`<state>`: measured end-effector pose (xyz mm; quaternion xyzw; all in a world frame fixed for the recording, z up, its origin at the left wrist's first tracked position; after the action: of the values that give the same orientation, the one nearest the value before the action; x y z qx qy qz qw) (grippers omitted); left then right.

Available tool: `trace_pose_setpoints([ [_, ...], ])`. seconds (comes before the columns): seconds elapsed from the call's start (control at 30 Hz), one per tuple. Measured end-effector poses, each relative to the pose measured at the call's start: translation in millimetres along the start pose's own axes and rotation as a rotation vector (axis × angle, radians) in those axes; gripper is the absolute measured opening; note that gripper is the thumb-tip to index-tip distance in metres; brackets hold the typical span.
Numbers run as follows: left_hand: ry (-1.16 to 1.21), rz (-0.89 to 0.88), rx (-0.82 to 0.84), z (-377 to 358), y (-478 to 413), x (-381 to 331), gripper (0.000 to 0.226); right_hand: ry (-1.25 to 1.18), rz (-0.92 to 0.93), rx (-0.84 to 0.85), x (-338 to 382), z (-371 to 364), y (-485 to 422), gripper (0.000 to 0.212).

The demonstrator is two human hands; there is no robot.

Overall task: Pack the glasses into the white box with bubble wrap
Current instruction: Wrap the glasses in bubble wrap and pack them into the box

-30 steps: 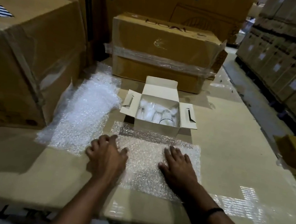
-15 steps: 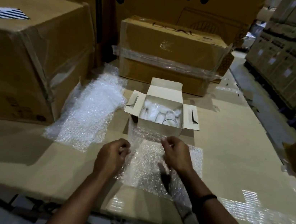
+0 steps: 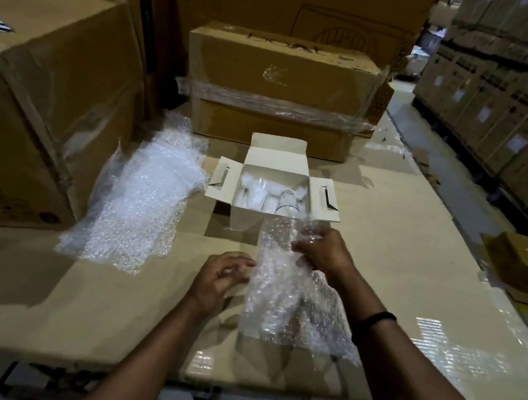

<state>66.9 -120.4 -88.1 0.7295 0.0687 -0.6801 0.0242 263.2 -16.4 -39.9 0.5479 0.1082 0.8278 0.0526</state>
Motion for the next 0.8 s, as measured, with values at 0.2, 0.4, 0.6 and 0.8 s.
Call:
trace_pose_setpoints([
  [0.2, -1.194, -0.023, 0.415, -35, -3, 10, 0.088, 0.247, -0.036, -0.170, -42, 49, -5, 0.059],
  [0.4, -1.357, -0.020, 0.447, -49, -3, 9, 0.077, 0.854, 0.397, -0.267, -52, 32, 33, 0.063],
  [0.6, -1.373, -0.077, 0.219, -45, -3, 5, 0.080, 1.086, 0.392, 0.104, -82, 16, 35, 0.063],
  [0.8, -1.520, 0.023, 0.169, -41, -2, -2, 0.074, 1.098, 0.325, 0.152, -81, 12, 31, 0.062],
])
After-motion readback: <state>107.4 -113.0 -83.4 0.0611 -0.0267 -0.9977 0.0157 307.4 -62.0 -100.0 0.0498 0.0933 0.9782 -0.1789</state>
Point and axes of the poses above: each hand's wrist, its own y-axis away from the middle knuckle, its own z-axis out of the back of the hand, x = y × z, the point moved 2 cm from there along -y, towards the middle knuckle, and after that the axes turned 1 degree about -x, right-handed, at the moved point
